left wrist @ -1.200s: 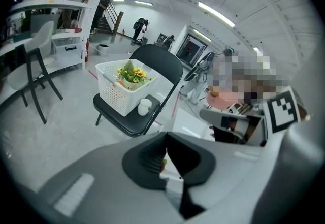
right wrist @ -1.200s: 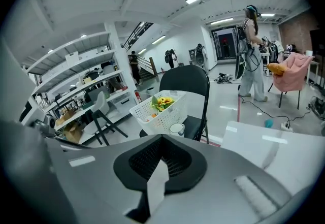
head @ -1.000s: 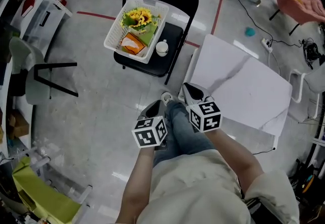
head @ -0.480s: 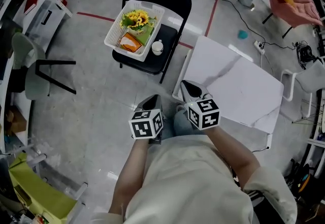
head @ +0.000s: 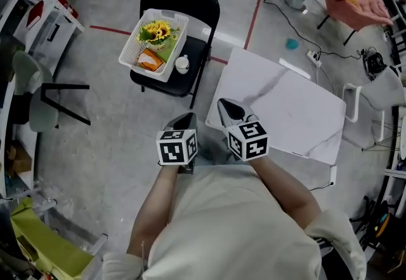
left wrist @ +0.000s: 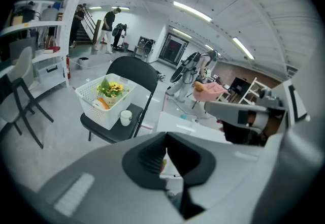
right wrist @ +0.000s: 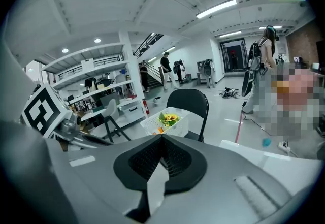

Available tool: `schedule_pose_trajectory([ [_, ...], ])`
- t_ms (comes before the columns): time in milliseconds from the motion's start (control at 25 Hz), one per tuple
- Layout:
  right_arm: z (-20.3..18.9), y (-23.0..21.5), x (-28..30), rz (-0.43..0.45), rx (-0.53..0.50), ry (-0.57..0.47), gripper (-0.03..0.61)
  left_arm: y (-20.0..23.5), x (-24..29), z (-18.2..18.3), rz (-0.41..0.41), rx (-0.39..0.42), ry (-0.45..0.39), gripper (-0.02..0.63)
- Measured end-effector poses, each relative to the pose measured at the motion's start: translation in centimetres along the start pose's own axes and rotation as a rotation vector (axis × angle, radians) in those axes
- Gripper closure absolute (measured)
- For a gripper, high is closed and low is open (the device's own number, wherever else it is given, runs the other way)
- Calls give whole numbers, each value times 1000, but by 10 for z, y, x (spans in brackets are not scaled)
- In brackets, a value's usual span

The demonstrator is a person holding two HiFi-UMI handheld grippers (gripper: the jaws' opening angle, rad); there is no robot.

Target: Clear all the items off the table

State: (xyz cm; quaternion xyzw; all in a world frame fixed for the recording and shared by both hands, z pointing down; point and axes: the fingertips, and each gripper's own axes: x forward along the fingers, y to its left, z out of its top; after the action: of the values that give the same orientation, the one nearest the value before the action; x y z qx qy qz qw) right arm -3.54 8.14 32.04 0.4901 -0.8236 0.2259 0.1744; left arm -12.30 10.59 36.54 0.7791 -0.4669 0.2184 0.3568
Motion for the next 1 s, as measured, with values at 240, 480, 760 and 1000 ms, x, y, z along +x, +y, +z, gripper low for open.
schedule_pose_trajectory([
  [240,-7,-39,-38,-10,-17,-2,580,-48,15,-4,-6,1,2,604],
  [480,-14,-73,-74,-13,-31,-8,580,-103,31,-14,-27,46,17,605],
  [760,-27,-105,-108,-18,-35,-17,580,-155,41,-18,-48,91,9,604],
  [1000,-44,-125,-135,-16,-20,-27,580,-191,47,-34,-56,117,11,604],
])
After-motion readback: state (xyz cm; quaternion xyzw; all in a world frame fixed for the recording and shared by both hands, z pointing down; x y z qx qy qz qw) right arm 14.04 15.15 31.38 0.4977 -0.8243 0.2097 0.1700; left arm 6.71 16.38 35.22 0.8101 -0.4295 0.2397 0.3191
